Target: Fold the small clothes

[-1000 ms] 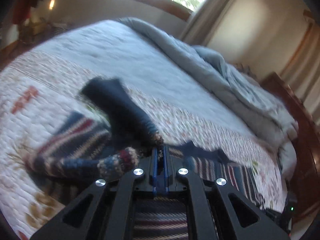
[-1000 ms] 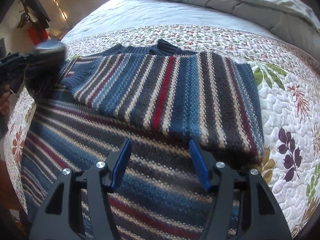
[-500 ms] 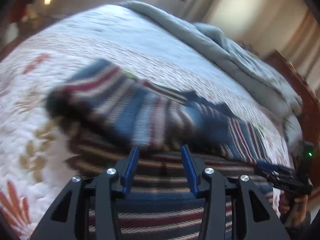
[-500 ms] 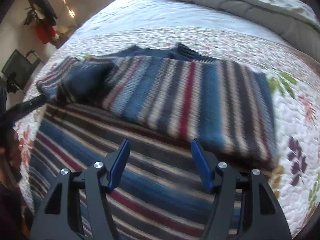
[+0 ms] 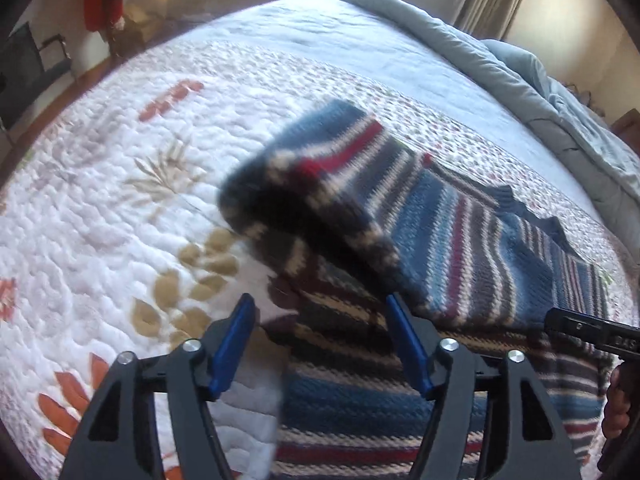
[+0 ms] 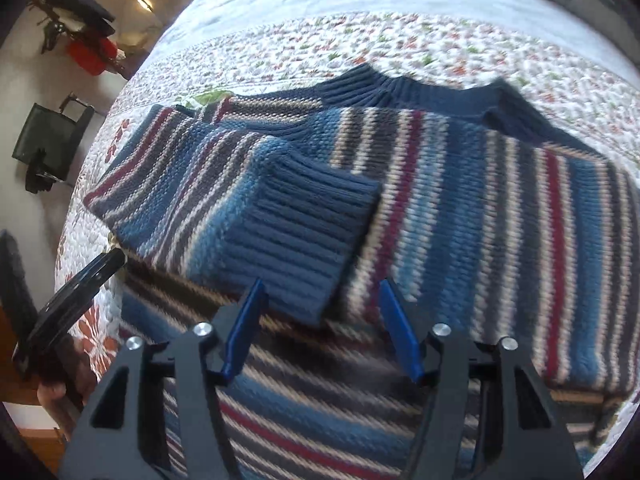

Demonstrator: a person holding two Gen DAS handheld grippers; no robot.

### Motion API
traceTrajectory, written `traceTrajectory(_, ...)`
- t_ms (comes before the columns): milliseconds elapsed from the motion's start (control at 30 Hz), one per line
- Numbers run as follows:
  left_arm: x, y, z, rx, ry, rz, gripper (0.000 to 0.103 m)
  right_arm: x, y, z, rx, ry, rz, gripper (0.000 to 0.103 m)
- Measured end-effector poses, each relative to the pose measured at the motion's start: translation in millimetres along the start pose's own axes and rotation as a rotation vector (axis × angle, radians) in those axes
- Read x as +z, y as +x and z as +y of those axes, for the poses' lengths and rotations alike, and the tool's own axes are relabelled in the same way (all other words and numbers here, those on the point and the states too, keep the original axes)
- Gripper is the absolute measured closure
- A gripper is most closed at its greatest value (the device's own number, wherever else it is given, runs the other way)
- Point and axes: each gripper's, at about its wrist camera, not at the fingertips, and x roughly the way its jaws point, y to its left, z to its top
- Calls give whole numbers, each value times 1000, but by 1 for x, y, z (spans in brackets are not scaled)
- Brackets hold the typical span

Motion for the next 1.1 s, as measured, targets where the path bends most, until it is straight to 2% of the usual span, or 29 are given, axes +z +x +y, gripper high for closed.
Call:
traceTrajectory(100, 0, -5, 13, -9, -45, -10, 32, 6, 8, 6, 5, 2, 1, 65)
traceTrajectory(133, 1, -5, 17, -14, -65, -10, 32, 8, 9, 7, -5, -4, -10, 87)
traceTrajectory(167, 2, -5, 21, -16, -87, -9, 32, 9, 9, 8, -3, -11, -11, 92)
traceTrajectory(267, 2, -6, 30, -15, -130, -18, 32, 11, 1, 6, 24, -11, -32, 96)
traceTrajectory(333, 2, -6, 31, 4, -134, -27, 32, 11, -22, 6, 12, -42, -95, 96)
traceTrajectory(467, -2, -3, 26, 7, -118, -23, 31, 15, -72, -5, -67, -81, -224, 96)
traceTrajectory(567, -6, 3, 16, 14, -92, -11, 30, 19, -103, -31, -137, -59, -285, 96)
traceTrajectory(633, -9, 9, 8, 23, -60, 2, 30, 16, -109, -54, -168, -20, -288, 96)
traceTrajectory(767, -17, 22, -4, 53, -9, 26, 29, 15, -93, -101, -260, 79, -252, 96)
traceTrajectory(933, -24, 29, -12, 110, 54, 12, 25, 3, -50, -142, -262, 157, -137, 94)
traceTrajectory(1000, -25, 26, -13, 97, 57, 1, 25, -2, -45, -143, -272, 142, -143, 91)
traceTrajectory(1100, -26, 20, -14, 74, 52, -16, 25, -8, -53, -140, -261, 148, -167, 69)
